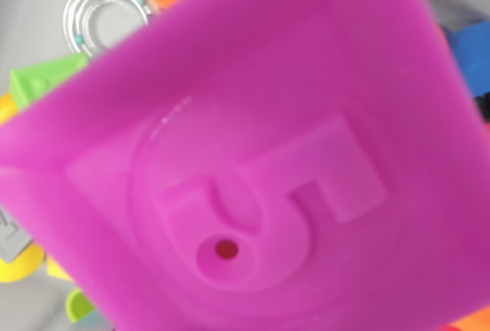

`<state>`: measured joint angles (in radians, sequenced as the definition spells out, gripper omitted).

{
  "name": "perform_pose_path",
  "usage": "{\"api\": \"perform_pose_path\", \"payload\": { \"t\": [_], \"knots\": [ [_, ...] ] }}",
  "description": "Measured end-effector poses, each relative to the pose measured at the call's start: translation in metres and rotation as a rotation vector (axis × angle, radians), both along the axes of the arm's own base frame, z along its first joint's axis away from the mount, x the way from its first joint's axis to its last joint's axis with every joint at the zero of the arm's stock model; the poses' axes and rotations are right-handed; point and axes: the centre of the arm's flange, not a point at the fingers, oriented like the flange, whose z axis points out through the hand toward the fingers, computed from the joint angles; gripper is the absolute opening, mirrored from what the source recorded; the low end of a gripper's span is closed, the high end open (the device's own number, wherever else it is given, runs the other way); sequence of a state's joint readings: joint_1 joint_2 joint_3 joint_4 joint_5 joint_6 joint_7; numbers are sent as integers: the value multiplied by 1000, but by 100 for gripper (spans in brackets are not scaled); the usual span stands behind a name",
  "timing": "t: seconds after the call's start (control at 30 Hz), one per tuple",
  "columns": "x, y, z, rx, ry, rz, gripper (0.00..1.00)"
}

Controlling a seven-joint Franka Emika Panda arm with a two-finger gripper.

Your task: Pick an object from the bin

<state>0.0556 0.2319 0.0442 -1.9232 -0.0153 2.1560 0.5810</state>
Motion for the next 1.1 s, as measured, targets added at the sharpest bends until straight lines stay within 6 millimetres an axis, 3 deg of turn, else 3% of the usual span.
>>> {"api": "perform_pose_path", "payload": {
  "t": [0.4, 1.1],
  "knots": [
    [0, 0, 23, 0, 1, -1, 0],
    [0, 0, 25, 0, 4, -1, 0]
  ]
}}
